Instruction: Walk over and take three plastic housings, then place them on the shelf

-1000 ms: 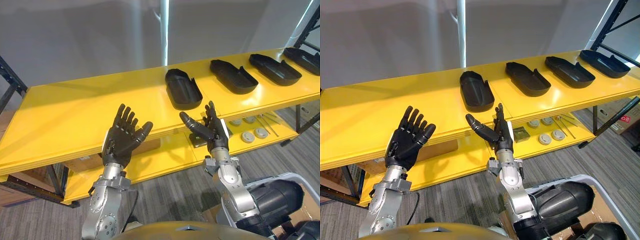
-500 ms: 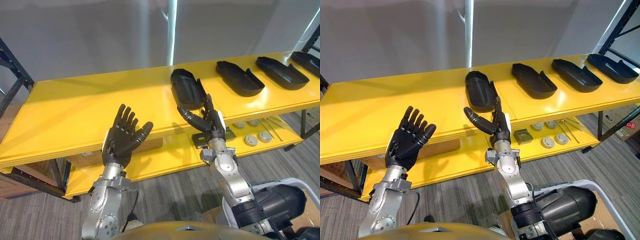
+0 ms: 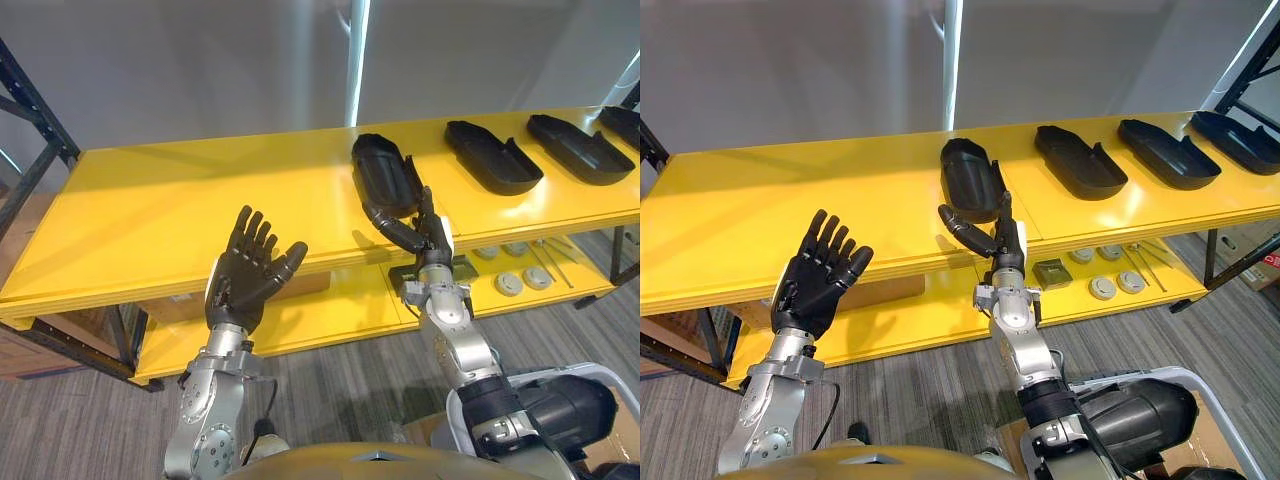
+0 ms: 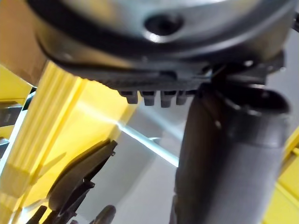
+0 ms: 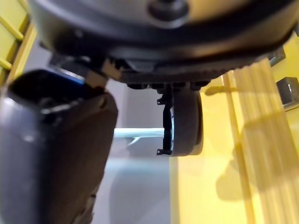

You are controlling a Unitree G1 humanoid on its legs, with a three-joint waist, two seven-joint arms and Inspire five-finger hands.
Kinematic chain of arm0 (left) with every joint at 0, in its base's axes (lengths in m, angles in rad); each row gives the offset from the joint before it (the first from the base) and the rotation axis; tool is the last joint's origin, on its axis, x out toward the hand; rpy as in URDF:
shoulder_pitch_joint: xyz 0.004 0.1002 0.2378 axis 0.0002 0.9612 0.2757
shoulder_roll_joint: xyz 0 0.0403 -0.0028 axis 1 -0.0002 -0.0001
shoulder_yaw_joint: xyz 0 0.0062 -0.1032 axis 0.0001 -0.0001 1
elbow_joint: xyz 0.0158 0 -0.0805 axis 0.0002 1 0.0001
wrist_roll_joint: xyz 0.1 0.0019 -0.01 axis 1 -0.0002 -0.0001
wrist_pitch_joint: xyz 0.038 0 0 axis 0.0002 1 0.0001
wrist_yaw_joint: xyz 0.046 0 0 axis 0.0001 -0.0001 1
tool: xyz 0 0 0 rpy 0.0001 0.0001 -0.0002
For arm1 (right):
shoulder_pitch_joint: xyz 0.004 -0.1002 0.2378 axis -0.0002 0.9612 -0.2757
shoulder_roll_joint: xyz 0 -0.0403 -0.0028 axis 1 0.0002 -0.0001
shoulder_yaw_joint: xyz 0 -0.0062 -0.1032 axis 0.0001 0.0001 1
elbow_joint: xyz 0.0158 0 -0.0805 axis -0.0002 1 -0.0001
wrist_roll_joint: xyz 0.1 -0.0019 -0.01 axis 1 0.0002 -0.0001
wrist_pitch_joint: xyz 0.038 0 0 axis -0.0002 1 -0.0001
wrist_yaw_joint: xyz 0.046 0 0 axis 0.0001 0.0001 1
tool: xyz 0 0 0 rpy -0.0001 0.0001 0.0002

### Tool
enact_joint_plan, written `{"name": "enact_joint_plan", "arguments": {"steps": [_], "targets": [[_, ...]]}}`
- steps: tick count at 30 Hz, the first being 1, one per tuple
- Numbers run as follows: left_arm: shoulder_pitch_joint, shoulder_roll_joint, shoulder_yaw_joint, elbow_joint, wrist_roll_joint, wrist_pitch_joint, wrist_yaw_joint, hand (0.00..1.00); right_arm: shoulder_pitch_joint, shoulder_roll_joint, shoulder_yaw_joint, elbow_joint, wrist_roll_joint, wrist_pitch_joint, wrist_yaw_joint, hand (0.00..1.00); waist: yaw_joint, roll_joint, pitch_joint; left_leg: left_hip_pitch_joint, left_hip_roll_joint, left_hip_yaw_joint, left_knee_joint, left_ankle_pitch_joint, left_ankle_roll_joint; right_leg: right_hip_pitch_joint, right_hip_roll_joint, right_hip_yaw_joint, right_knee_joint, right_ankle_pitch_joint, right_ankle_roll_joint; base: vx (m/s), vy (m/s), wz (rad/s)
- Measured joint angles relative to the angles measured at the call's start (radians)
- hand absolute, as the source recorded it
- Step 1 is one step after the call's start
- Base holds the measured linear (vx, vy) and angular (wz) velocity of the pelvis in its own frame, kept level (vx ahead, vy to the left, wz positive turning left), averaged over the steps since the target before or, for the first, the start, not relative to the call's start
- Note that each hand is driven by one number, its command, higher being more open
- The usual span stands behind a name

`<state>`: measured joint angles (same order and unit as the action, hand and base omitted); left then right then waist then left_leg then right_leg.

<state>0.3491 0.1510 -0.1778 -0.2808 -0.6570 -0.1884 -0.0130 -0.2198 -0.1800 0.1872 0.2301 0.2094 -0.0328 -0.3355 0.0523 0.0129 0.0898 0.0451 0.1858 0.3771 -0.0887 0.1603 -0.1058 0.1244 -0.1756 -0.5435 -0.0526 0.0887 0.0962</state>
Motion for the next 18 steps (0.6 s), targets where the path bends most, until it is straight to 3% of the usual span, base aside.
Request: {"name": "enact_joint_plan", "arguments": {"steps": [18], "targets": [[-0.010,-0.007,0.011,0.000,0.000,0.000,-0.001,1.00,-0.124,-0.002,-0.042,0.128,0.000,0.002,-0.001,1.00,0.002,0.007,0.034,-0.003,-0.002,-0.020,0.000,0.005,0.002,0.001,-0.006,-0.015,0.017,-0.004,0.003,0.01,0.003,0.02]]}}
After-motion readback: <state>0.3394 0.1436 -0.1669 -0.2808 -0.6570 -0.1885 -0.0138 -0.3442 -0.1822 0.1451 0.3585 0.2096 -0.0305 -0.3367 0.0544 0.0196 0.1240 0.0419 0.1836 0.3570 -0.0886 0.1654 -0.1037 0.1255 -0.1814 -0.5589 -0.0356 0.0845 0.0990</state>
